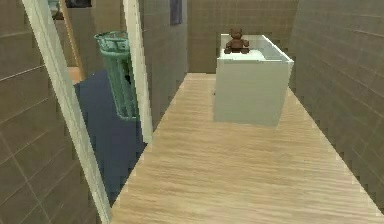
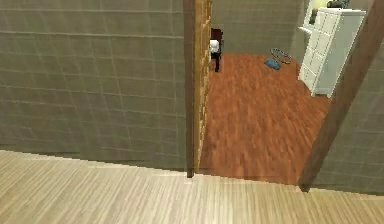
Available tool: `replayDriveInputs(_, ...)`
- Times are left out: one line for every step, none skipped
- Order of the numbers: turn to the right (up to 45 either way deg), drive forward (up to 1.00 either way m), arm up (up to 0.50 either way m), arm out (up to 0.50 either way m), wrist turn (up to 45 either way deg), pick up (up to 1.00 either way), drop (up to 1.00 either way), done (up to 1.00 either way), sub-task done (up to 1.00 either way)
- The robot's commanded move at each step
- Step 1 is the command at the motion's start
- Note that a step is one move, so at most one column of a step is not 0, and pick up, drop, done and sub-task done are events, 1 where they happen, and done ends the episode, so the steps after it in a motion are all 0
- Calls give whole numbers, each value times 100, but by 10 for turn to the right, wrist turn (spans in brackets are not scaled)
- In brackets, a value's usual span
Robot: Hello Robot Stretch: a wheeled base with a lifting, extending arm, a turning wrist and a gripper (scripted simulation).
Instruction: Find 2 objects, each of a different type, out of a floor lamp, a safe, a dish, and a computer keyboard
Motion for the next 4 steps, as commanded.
replayDriveInputs(0, 100, 0, 0, 0, 0, 0, 0, 0)
replayDriveInputs(90, 0, 0, 0, 0, 0, 0, 0, 0)
replayDriveInputs(0, 20, 0, 0, 0, 0, 0, 0, 0)
replayDriveInputs(-450, 0, 0, 0, 0, 0, 0, 0, 0)
